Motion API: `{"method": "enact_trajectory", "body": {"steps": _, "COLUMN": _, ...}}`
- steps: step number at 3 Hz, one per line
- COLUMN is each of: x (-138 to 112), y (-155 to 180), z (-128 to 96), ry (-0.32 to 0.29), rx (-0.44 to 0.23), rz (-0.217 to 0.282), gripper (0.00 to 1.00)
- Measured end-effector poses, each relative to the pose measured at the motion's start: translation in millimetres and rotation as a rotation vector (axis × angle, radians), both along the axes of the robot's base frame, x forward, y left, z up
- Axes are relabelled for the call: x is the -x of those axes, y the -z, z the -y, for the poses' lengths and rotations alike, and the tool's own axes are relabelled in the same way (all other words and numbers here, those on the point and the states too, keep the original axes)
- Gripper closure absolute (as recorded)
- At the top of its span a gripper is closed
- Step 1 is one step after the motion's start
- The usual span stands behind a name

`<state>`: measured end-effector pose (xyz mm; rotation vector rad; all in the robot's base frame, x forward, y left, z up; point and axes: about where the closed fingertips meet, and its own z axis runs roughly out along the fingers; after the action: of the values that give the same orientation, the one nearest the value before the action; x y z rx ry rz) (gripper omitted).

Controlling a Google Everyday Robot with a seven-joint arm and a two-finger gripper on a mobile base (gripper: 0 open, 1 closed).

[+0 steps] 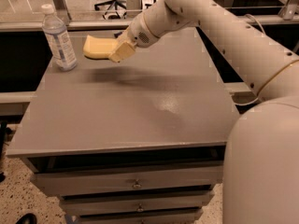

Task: Move sponge near blue plastic bottle

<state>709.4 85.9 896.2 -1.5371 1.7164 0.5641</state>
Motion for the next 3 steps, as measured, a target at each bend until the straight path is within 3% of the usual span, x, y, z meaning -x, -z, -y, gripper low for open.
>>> {"method": "enact_trajectory", "body": {"steps": 2, "x": -4.6, "y": 15.2, "z": -42.0, "ry": -0.069, "rx": 0.045, "rz": -0.007, "gripper": 1.0}}
{"method": "enact_trajectory", "body": {"steps": 3, "x": -10.0, "y": 26.2, "z": -56.1, "ry": -0.081, "rx": 0.064, "rz": -0.028, "gripper": 0.82}}
